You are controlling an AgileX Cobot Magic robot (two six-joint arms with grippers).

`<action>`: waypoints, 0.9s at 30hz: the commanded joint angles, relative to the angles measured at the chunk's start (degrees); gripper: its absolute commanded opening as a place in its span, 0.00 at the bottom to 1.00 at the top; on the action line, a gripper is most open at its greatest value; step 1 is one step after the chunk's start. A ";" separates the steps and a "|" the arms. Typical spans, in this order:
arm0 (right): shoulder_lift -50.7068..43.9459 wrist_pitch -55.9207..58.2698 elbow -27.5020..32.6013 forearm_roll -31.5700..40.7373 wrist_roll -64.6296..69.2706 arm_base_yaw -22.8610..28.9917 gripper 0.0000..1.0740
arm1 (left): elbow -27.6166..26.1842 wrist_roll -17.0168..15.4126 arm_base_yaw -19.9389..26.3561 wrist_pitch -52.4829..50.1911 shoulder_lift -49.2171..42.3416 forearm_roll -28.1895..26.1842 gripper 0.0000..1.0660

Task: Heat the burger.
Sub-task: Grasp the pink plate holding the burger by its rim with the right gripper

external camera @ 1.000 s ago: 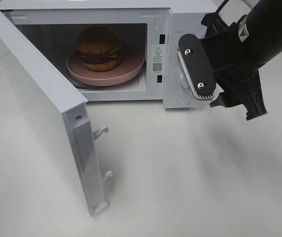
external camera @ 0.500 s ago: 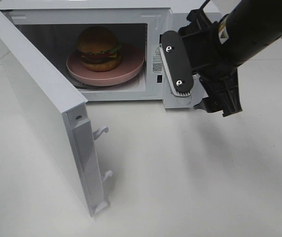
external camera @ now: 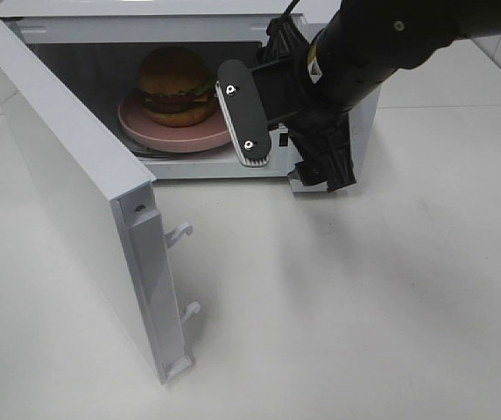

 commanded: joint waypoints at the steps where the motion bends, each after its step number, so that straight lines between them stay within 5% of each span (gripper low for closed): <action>1: 2.81 -1.95 -2.46 -0.69 0.86 0.46 0.84 | 0.11 0.23 0.06 -0.52 -1.09 0.40 0.94; 27: 19.14 -4.18 -17.25 -0.46 3.90 0.46 0.82 | 0.11 0.29 0.06 -0.52 -1.09 0.40 0.94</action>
